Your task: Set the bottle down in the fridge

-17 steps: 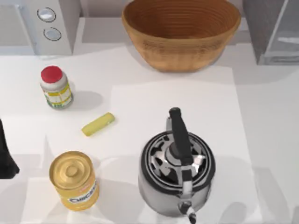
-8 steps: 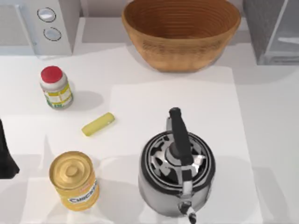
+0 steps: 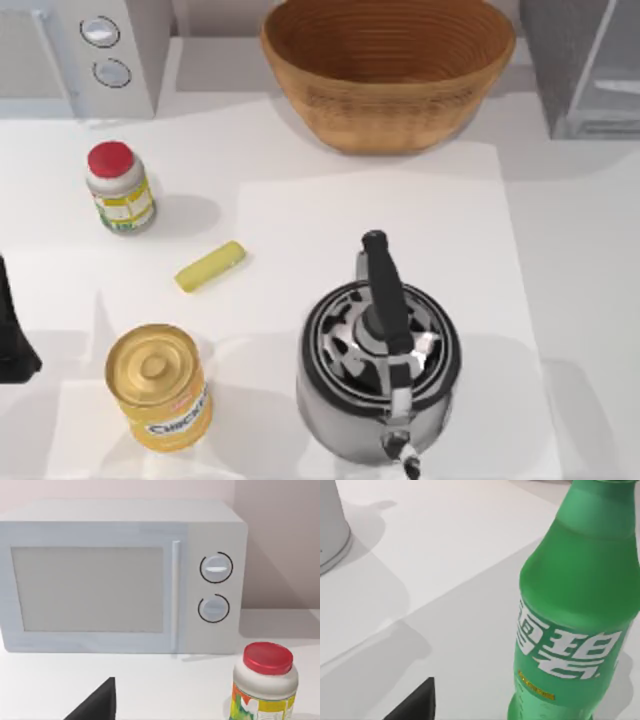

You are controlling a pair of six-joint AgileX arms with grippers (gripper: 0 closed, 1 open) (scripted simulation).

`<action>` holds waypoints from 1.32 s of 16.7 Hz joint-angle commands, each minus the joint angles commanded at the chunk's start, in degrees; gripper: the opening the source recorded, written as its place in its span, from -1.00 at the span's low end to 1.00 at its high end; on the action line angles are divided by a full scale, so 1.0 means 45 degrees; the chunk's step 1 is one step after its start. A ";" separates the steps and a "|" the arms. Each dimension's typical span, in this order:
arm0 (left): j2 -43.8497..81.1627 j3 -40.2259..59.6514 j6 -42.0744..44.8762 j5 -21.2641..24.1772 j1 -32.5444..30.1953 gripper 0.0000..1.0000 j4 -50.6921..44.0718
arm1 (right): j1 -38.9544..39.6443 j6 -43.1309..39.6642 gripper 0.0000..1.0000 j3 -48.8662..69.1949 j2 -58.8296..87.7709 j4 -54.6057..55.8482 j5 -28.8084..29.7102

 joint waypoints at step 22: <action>0.0000 0.0000 0.0000 0.0000 0.0000 1.00 0.0000 | 0.3625 1.1072 1.00 -0.2825 0.0175 1.3494 0.1111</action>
